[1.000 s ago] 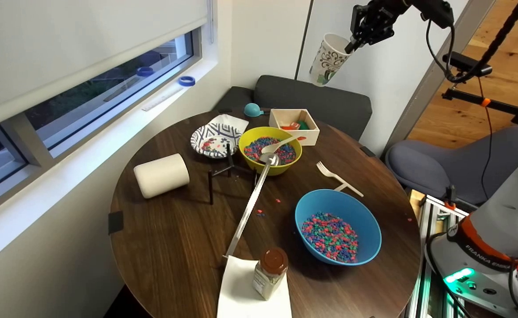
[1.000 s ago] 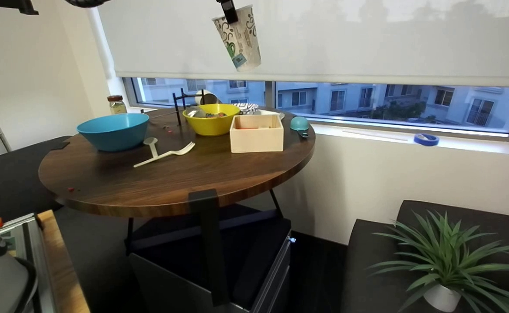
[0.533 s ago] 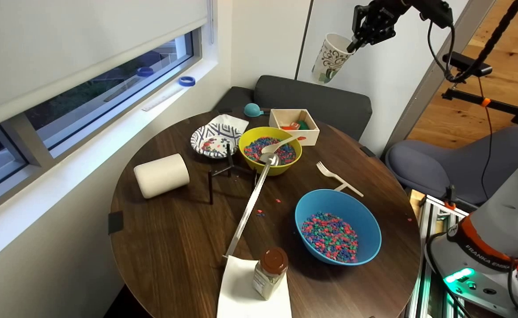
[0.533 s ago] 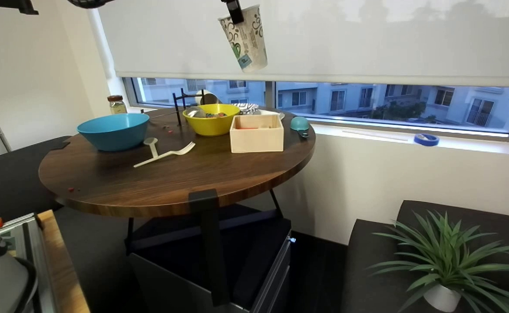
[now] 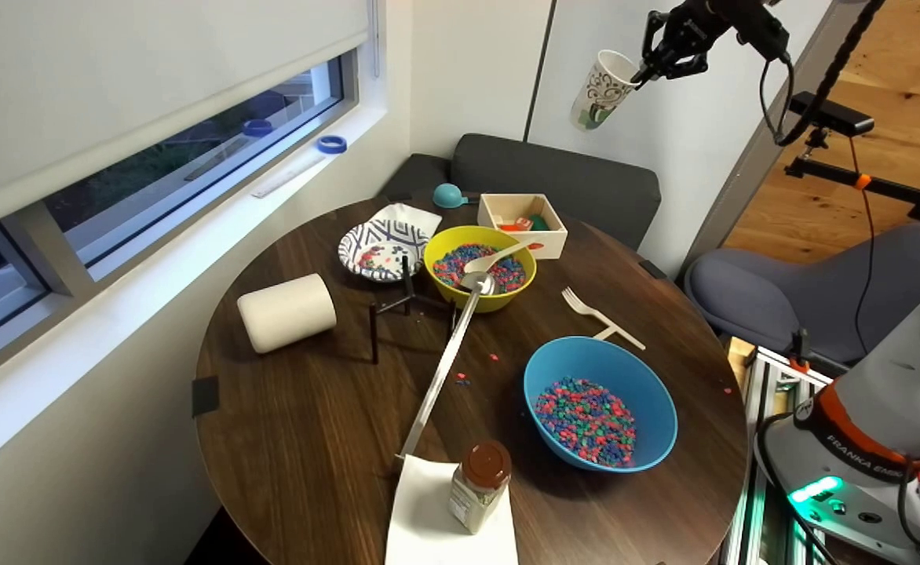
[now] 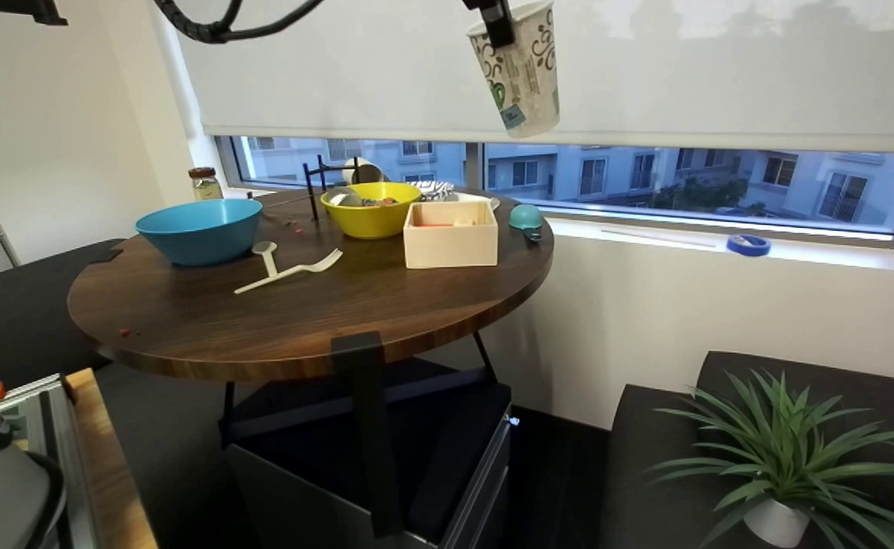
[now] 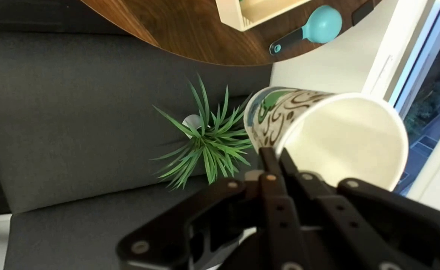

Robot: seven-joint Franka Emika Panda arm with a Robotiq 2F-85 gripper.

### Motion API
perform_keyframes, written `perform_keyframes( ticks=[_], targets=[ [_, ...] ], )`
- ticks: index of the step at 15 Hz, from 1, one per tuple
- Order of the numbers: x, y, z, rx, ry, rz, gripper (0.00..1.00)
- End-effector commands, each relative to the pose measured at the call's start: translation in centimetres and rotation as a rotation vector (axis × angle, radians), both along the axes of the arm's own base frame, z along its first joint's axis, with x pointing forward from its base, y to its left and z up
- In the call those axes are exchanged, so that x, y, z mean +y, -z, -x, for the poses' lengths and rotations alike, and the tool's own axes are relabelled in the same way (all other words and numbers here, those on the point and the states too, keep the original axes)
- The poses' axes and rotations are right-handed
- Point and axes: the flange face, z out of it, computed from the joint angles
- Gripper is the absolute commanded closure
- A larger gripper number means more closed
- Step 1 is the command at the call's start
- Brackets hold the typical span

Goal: Move the cup to the right next to the box

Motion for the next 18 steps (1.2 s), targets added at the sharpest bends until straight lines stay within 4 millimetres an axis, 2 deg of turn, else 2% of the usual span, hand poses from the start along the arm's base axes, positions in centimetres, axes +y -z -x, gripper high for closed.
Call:
perform_keyframes(
  ticks=[1, 8, 13, 18],
  targets=[
    [-2.1, 2.1, -2.4, -0.007, 0.043, -0.064, 0.99],
    [-2.6, 6.9, -6.9, 0.114, 0.039, -0.133, 0.99],
    [-1.1, 11.3, -8.7, 0.197, 0.003, -0.125, 0.99],
    [0.5, 12.9, -10.2, 0.234, -0.033, -0.075, 0.99]
  ],
)
